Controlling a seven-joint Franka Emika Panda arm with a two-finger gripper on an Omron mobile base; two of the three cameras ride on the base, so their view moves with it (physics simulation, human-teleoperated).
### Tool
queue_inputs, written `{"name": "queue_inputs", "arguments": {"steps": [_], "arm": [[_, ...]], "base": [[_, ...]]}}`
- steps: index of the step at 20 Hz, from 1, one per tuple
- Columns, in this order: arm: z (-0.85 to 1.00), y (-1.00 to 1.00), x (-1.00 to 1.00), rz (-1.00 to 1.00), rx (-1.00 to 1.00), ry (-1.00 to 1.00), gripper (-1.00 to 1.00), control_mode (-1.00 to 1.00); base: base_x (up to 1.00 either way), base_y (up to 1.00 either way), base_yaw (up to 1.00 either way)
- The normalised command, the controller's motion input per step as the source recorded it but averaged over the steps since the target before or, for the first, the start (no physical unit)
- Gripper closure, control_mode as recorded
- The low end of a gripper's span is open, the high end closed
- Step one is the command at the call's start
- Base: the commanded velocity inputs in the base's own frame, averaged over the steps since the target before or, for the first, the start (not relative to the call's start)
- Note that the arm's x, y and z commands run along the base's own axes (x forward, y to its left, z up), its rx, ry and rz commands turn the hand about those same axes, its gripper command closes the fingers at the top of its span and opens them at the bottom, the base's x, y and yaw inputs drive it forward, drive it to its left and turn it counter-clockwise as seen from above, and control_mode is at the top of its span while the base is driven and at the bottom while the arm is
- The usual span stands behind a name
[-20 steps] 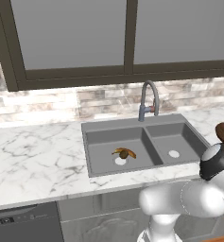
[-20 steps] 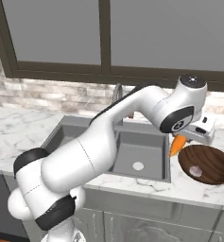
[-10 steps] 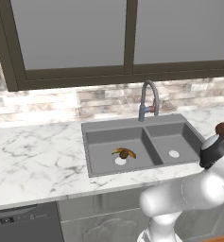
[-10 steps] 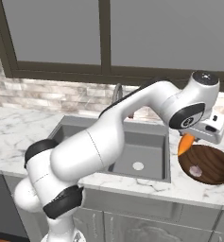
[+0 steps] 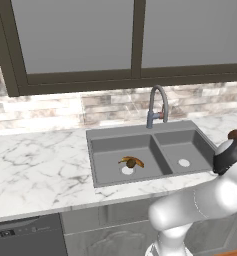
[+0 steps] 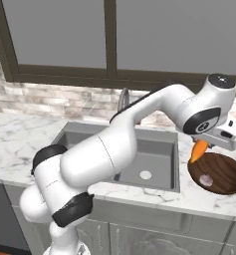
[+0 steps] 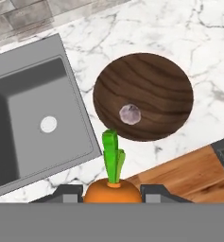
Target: There is a mixed pile of frozen fruits and vegetables on the counter. Locate all the frozen vegetables and place the items in a bowl on the counter. Take all the frozen fruits and defrost them in a running sink.
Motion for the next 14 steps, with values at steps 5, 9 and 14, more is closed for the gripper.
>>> {"name": "queue_inputs", "arguments": {"steps": [5, 9, 14], "arm": [[-0.11, -0.18, 0.12, 0.01, 0.0, -0.01, 1.0, -1.0], [-0.11, -0.17, 0.14, 0.01, 0.0, 0.0, 1.0, -1.0], [-0.09, -0.14, 0.15, 0.0, 0.0, 0.0, 1.0, -1.0]], "base": [[0.0, 0.0, 0.0], [0.0, 0.0, 0.0], [0.0, 0.0, 0.0]]}}
